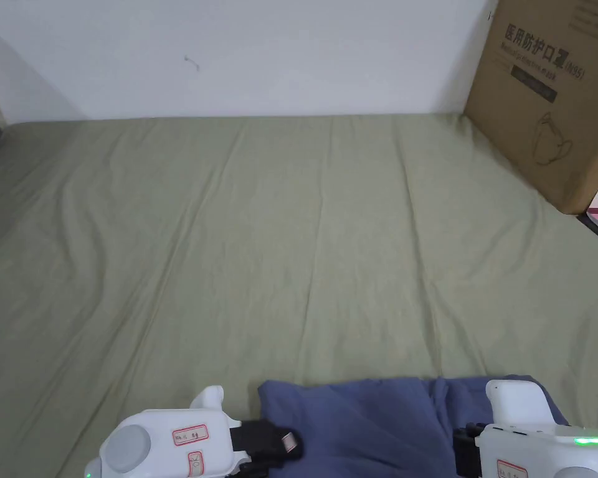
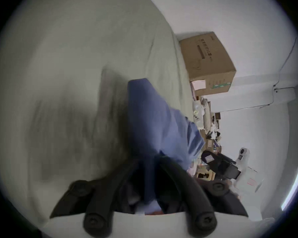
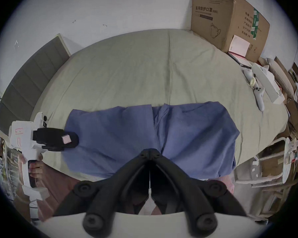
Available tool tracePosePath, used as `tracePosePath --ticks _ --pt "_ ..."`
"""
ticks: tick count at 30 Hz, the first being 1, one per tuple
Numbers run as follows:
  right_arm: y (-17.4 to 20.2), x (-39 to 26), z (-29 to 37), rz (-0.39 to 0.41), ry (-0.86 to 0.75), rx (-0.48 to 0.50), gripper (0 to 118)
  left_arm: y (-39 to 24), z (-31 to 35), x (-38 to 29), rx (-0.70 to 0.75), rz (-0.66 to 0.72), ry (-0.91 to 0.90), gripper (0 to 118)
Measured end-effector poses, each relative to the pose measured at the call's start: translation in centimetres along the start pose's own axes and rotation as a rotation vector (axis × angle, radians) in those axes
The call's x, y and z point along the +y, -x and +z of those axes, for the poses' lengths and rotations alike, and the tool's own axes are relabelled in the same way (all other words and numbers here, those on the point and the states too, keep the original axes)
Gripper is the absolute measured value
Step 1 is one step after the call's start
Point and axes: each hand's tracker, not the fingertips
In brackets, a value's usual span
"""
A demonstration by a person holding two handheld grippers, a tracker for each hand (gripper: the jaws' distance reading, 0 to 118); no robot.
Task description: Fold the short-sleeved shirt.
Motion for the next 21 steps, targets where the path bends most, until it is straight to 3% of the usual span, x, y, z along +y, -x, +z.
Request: tracePosePath --ticks 9,17,18,19,21 --pt "0.1 0.6 -0.3 0.004 0.016 -0.018 0 1.6 2.7 0.5 -0.038 0.049 -0.006 8" --pt "1.1 0.7 -0.9 0.019 0.014 0.009 0 3.9 12.9 2.8 0.107 0.001 -0.101 8" --pt "1.2 0.6 -1.1 0.019 0.018 0.015 0 3.4 8.8 2.3 0.127 0.006 -0.117 8" --pt "1.2 0.5 -1.2 0.018 0.021 0.018 0 3.4 12.5 2.4 0.137 0.008 -0.126 8" --pt "1.5 0.2 -1.5 0.013 0.029 0.023 0 3.5 12.7 2.6 0.176 0.016 -0.149 8"
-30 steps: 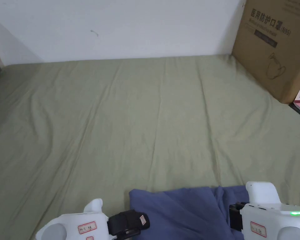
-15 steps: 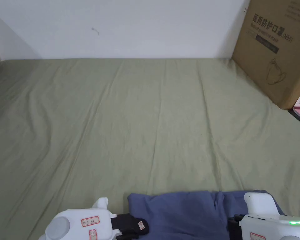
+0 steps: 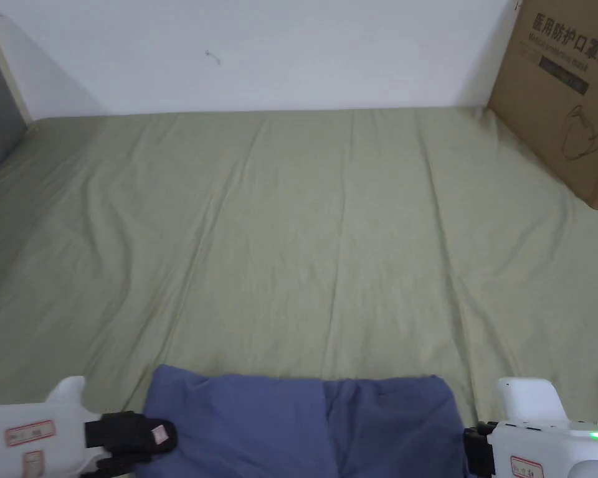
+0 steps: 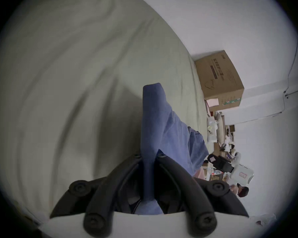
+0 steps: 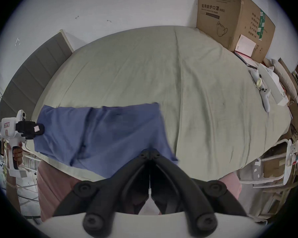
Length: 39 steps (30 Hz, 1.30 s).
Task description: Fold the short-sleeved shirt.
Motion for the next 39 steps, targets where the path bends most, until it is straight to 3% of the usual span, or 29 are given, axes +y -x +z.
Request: tracePosePath --ticks 1,3,8,13,16,18,24,26,27,28,29,30,33,34,35,36,37,38,39 --pt "0.1 -0.1 0.0 -0.003 0.005 0.002 0 -0.1 -0.5 0.0 0.026 0.009 -0.015 8" --pt "0.1 -0.4 -0.2 -0.007 0.008 0.008 0 1.1 6.5 0.8 0.071 0.004 -0.023 8" --pt "0.1 -0.6 -0.1 -0.016 0.012 0.018 0 0.6 6.3 1.5 0.072 0.004 -0.040 8" --pt "-1.4 -0.6 0.3 -0.041 -0.009 0.023 0 -5.4 5.6 2.2 0.084 -0.016 -0.075 8" --pt "-2.5 -0.5 0.6 -0.066 -0.020 0.019 0 -8.3 5.2 2.8 0.036 -0.135 -0.097 8" --pt "-3.3 -0.5 0.7 -0.080 -0.027 0.013 0 -13.8 4.0 1.1 -0.019 -0.186 -0.070 8" --pt "-5.6 -1.2 0.9 -0.146 -0.032 -0.001 0 -22.0 -4.1 -1.7 -0.130 -0.300 0.065 11" --pt "-6.3 -1.6 0.9 -0.166 -0.029 -0.007 0 -23.2 -7.7 -2.5 -0.158 -0.332 0.134 36" --pt "-6.6 -1.8 1.0 -0.175 -0.026 -0.010 0 -23.6 -9.4 -2.8 -0.160 -0.364 0.171 60" --pt "-6.9 -2.0 1.0 -0.187 -0.023 -0.013 0 -24.1 -10.8 -3.2 -0.134 -0.369 0.207 98" --pt "-7.2 -2.2 1.0 -0.196 -0.018 -0.017 0 -24.5 -12.3 -3.7 -0.112 -0.392 0.241 114" --pt "-7.5 -2.4 1.0 -0.202 -0.015 -0.020 0 -24.7 -13.1 -4.6 -0.096 -0.412 0.266 118" --pt "-8.3 -2.8 1.2 -0.218 -0.009 -0.037 0 -24.5 -13.1 -4.5 -0.061 -0.434 0.220 108" --pt "-8.5 -2.9 1.4 -0.222 -0.011 -0.039 0 -24.1 -12.5 -4.0 -0.062 -0.431 0.217 97" --pt "-8.7 -2.9 1.4 -0.224 -0.012 -0.038 0 -23.6 -11.7 -3.4 -0.067 -0.431 0.216 81" --pt "-8.8 -2.9 1.4 -0.225 -0.013 -0.035 0 -23.1 -11.0 -2.9 -0.071 -0.418 0.205 57" --pt "-8.9 -2.8 1.4 -0.224 -0.015 -0.031 0 -22.2 -10.0 -2.3 -0.066 -0.376 0.162 19" --pt "-8.8 -2.8 1.4 -0.224 -0.015 -0.031 0 -21.5 -9.0 -2.0 -0.042 -0.343 0.124 7" --pt "-8.8 -2.8 1.3 -0.223 -0.016 -0.032 0 -20.7 -8.3 -1.7 0.002 -0.317 0.100 7"
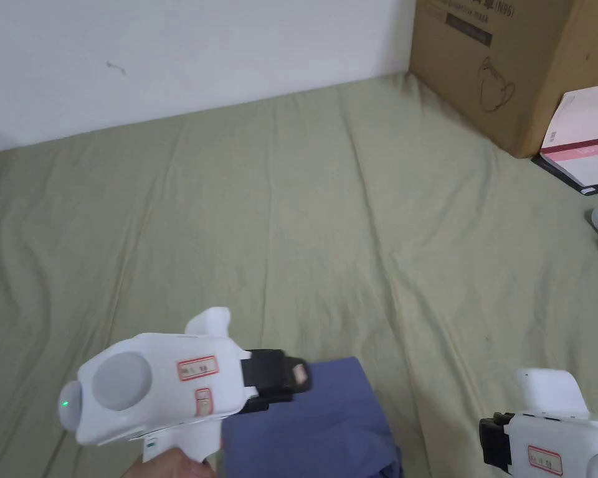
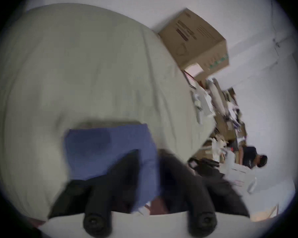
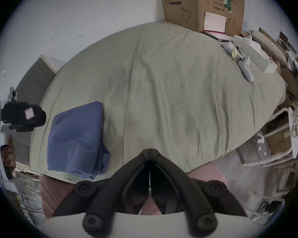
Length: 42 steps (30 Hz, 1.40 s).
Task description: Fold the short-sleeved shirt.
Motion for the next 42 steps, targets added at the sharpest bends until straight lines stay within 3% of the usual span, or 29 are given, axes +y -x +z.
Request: tracePosePath --ticks 4,9,16,20,29,33,37,42 --pt "0.4 0.2 -0.5 -0.003 -0.001 0.014 0 3.8 -0.6 -0.8 0.146 0.025 -0.028 4" --pt "1.2 0.5 -1.1 0.033 0.011 0.039 0 4.7 -3.0 -2.1 0.015 0.103 0.025 3" --pt "0.8 0.4 -1.2 0.026 0.014 0.054 0 0.5 -9.6 -3.8 -0.039 0.009 0.176 2" --pt "0.0 0.1 -1.2 0.012 0.022 0.048 0 -3.1 -12.9 -5.9 0.049 -0.185 0.258 1" --pt "-1.2 -0.1 -0.7 -0.010 0.028 0.026 0 -6.2 -16.2 -7.8 -0.051 -0.207 0.356 0" --pt "-1.2 0.3 0.3 -0.006 0.004 0.020 0 -5.6 -14.6 -7.1 -0.066 -0.198 0.311 0" --pt "-0.3 1.2 0.8 0.011 -0.017 0.025 0 -5.0 -7.7 -5.0 -0.124 -0.122 0.171 0" --pt "3.4 2.7 1.2 0.097 -0.052 0.110 0 1.2 -1.0 -3.4 -0.044 -0.011 0.001 0"
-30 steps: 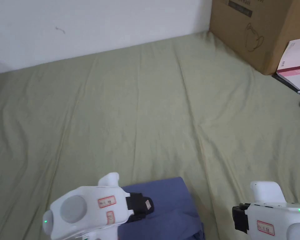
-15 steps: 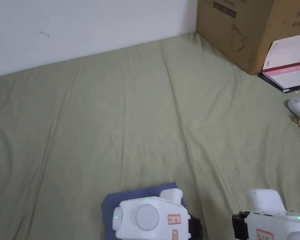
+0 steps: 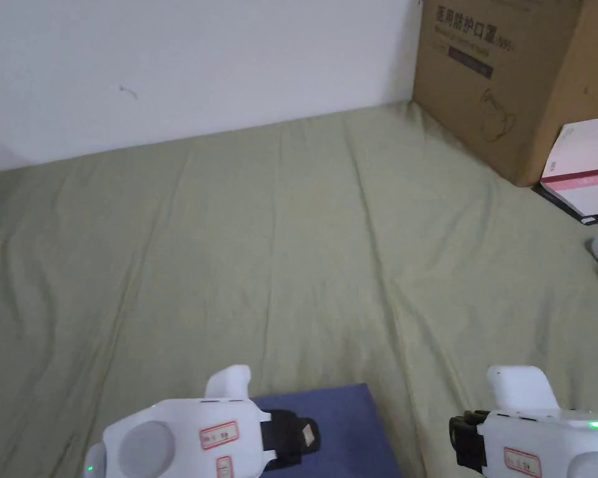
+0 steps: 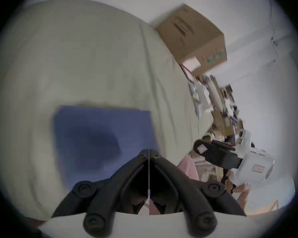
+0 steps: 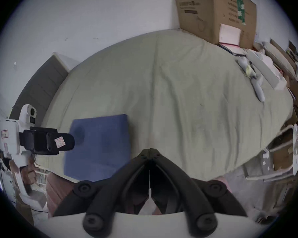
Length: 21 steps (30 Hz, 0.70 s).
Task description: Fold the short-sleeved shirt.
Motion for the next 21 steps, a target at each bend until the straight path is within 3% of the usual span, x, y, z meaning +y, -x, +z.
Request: tracePosePath --ticks 4,7,8,9,12,13,16,21 --pt "3.9 1.2 -2.1 0.098 0.031 0.091 0 4.9 4.1 -1.1 0.024 0.158 -0.074 0" --pt "6.6 1.5 -4.8 0.143 0.080 0.160 0 7.8 5.9 -2.3 0.035 0.176 -0.093 1" --pt "7.2 1.5 -6.0 0.164 0.099 0.185 0 8.3 6.3 -2.8 0.049 0.182 -0.107 2" --pt "7.8 1.4 -7.7 0.182 0.148 0.205 0 8.7 6.5 -3.3 0.058 0.187 -0.119 11" --pt "8.5 0.2 -12.1 0.196 0.273 0.104 0 10.0 6.5 -3.8 0.024 0.252 -0.120 102" --pt "8.4 -0.1 -12.2 0.187 0.242 0.128 0 9.8 6.2 -4.0 -0.011 0.274 -0.104 118" --pt "8.1 0.4 -11.0 0.141 0.227 0.142 0 9.7 5.4 -4.2 -0.118 0.299 -0.150 118" --pt "7.2 0.6 -11.2 0.066 0.240 0.170 0 12.3 1.1 -2.2 -0.119 0.347 -0.055 118"
